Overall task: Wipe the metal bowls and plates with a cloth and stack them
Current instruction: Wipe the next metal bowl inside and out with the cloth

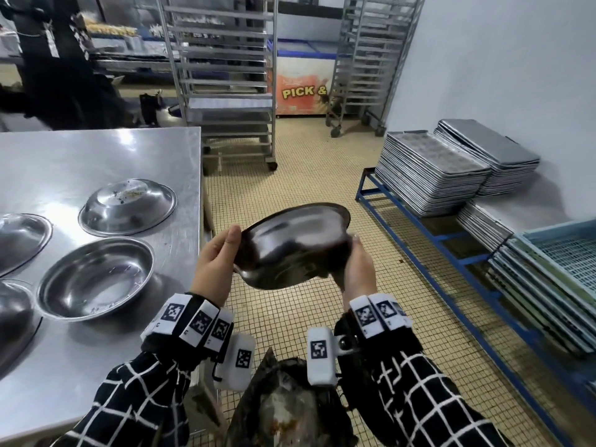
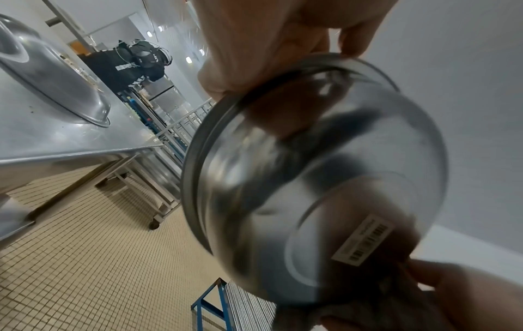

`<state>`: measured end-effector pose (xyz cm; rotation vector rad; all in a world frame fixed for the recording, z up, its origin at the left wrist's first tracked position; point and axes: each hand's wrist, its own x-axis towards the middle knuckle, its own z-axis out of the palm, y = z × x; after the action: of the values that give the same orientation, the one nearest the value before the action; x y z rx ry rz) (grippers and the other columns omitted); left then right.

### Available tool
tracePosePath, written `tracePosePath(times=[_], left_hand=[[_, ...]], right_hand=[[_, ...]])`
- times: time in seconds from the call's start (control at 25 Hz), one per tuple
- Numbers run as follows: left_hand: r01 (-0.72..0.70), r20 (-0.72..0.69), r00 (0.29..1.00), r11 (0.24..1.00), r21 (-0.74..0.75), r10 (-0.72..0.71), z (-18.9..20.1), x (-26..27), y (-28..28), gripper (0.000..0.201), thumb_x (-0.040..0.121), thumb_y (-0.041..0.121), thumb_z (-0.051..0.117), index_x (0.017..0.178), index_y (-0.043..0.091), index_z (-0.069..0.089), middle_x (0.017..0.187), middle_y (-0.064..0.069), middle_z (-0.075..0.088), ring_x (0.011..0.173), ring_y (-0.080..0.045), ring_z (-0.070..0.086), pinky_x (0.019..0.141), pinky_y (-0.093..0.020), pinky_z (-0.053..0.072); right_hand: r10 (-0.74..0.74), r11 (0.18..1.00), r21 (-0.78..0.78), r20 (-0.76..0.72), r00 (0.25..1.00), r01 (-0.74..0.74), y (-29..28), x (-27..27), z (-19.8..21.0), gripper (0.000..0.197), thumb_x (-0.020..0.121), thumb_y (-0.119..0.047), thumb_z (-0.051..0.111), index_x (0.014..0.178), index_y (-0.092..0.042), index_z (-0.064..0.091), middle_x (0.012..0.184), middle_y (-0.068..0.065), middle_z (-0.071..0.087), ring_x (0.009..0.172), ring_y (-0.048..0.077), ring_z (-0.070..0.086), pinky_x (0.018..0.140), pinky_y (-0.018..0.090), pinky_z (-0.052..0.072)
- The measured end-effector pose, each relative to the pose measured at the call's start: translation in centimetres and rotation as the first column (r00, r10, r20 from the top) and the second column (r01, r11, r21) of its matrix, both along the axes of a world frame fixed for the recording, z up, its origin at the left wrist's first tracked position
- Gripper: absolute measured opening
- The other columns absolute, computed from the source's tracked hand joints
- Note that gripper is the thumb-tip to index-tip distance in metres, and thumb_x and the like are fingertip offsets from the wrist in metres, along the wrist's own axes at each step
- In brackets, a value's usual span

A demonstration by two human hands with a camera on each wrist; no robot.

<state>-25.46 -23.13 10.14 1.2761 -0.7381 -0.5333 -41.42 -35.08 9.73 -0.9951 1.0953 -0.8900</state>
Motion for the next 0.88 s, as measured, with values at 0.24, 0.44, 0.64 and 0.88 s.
tracePosePath(times=[0.24,0.44,0.64,0.88], left_hand=[[-0.043,-0.118,0.993,0.993,-0.112,0.03,-0.7,0.4,2.1,0.01,0.077,0.02,0.058,0.075,0.026,0.066,0.103,0.002,0.054,0.097,-0.016,0.058,0.09,-0.035,0.046],[-0.183,-0.274,0.945,0.983,0.005,0.177,-1.8,2.6,6.9,0.031,0.086,0.005,0.046,0.112,0.02,0.052,0.101,-0.002,0.061,0.087,-0.015,0.064,0.077,-0.028,0.051],[-0.375,-0.13,0.918,0.927,0.027,0.375,-0.9,6.9,13.9,0.033,0.081,0.008,0.044,0.106,0.021,0.061,0.101,-0.002,0.064,0.096,-0.014,0.059,0.084,-0.023,0.045],[-0.488,-0.012,0.871,0.869,0.082,0.491,0.3,15.8,21.1,0.024,0.089,0.008,0.046,0.11,0.013,0.058,0.092,0.005,0.062,0.081,0.003,0.058,0.075,-0.011,0.042]], right_hand=[[0.289,0.899,0.277,0.207,0.935,-0.339,0.6,-1.7,0.4,0.037,0.09,-0.029,0.048,0.107,0.003,0.057,0.109,0.024,0.061,0.098,0.037,0.058,0.097,0.054,0.043],[0.472,0.878,0.149,-0.103,0.876,-0.455,3.2,1.5,0.3,0.024,0.088,-0.014,0.05,0.106,0.001,0.056,0.1,0.023,0.058,0.084,0.031,0.057,0.088,0.048,0.05],[0.505,0.781,-0.141,-0.433,0.747,-0.609,7.8,7.5,1.7,0.027,0.093,-0.033,0.047,0.092,-0.01,0.06,0.086,0.018,0.061,0.069,0.023,0.054,0.067,0.038,0.05],[0.487,0.74,-0.319,-0.353,0.799,-0.592,16.2,16.5,3.3,0.016,0.097,-0.036,0.045,0.106,-0.024,0.051,0.098,0.008,0.063,0.09,0.026,0.063,0.081,0.038,0.055]])
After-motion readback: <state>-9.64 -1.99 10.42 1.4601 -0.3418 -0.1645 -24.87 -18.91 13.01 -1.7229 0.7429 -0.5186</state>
